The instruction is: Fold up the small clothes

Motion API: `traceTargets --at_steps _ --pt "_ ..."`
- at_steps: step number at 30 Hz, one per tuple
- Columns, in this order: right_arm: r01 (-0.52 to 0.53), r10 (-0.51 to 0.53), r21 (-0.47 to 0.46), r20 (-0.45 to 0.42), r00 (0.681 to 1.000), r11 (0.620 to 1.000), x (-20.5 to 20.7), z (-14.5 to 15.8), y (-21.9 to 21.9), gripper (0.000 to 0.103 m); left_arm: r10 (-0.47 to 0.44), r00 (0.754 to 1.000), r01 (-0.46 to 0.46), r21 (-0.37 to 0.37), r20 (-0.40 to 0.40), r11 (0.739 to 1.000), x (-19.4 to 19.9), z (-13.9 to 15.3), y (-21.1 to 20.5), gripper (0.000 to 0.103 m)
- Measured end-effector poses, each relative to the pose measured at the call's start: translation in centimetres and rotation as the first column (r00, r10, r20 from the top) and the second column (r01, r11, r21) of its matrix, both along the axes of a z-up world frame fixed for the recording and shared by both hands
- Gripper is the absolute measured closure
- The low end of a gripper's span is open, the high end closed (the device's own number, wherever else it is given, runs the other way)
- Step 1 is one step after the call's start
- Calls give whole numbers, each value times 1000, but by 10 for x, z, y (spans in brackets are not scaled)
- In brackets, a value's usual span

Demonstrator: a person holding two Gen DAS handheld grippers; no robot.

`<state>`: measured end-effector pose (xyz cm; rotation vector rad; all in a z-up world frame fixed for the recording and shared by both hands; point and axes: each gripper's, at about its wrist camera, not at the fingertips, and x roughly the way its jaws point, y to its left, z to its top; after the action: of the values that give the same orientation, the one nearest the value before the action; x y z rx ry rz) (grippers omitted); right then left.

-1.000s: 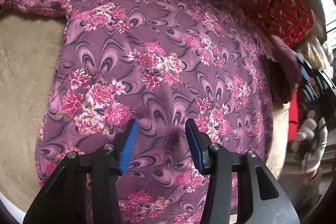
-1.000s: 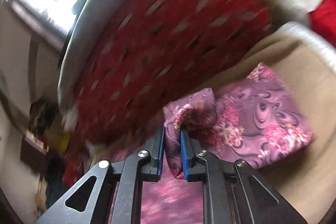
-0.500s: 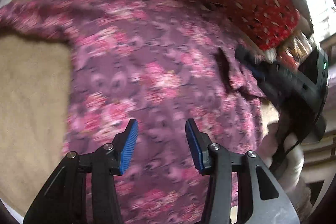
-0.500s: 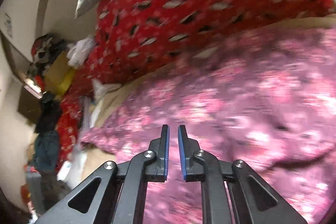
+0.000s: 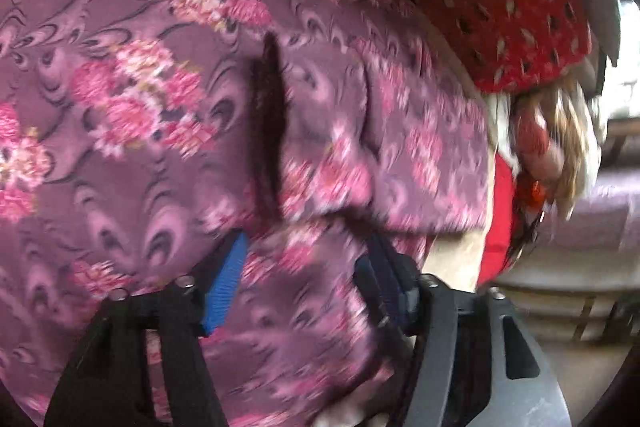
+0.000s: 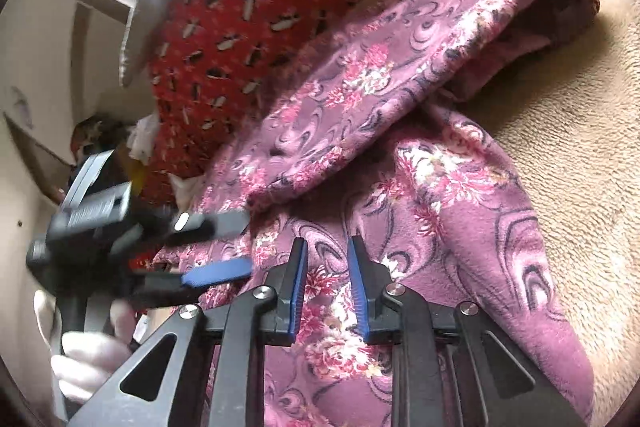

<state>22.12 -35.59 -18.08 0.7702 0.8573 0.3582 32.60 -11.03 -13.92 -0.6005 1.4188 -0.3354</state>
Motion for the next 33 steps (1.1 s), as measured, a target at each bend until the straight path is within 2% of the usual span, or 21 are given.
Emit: traceTargets --at_steps 1,2,3,4,6,9,10,12,14,17,19,23,24,25,26,28,30,32,33 --pt "-2 2 2 9 1000 1000 -1 -1 -1 81 45 999 -45 -3 7 999 4 3 0 41" --pt "-5 5 6 11 1000 1000 0 0 2 81 66 998 -66 -5 13 998 6 5 1 50" --pt "-10 10 20 12 1000 1000 0 -1 -1 81 85 996 -85 -6 26 996 9 8 1 84" --pt "-15 14 37 12 1000 999 -1 -1 -4 81 80 996 -80 1 32 997 13 11 1 97" --pt "-24 24 65 5 1000 998 -8 -4 -7 81 78 996 -79 20 45 997 14 17 5 98" --pt "-38 40 60 -31 999 997 -7 1 -7 79 90 988 -96 41 129 995 11 40 23 98" --pt "-41 43 54 -40 998 998 -8 5 -7 77 103 981 -111 41 163 993 9 50 34 98" --pt "-39 41 59 -35 999 998 -5 12 -7 64 122 969 -135 52 214 989 6 65 55 98" --pt "-30 32 68 -19 999 997 -4 19 -7 62 149 956 -170 64 251 983 5 77 82 98" --pt "2 -1 121 -9 1000 993 2 27 -12 57 203 942 -231 79 269 970 4 81 119 98" --pt "59 -56 162 -29 998 985 10 25 -16 56 238 935 -266 80 262 961 3 78 146 98" --pt "183 -165 232 -97 982 955 30 11 -22 56 264 938 -287 75 226 955 0 62 178 99" --pt "212 -186 251 -123 975 944 37 7 -22 61 267 937 -290 79 226 954 0 60 182 99" --pt "234 -200 272 -148 969 934 44 5 -22 72 273 934 -297 77 229 952 -1 56 189 99" --pt "244 -209 288 -146 967 926 47 8 -22 99 276 933 -300 74 231 951 -3 54 189 99" --pt "255 -250 329 -56 967 909 44 26 -23 99 277 933 -303 87 230 949 -3 44 196 99" --pt "258 -268 307 -9 963 916 40 38 -21 99 271 939 -301 129 213 945 1 29 199 99" --pt "260 -257 239 -47 965 935 44 29 -15 99 265 945 -303 208 190 930 6 10 200 99" --pt "259 -239 184 -124 963 948 46 10 -13 99 255 951 -291 234 172 927 7 1 201 99"
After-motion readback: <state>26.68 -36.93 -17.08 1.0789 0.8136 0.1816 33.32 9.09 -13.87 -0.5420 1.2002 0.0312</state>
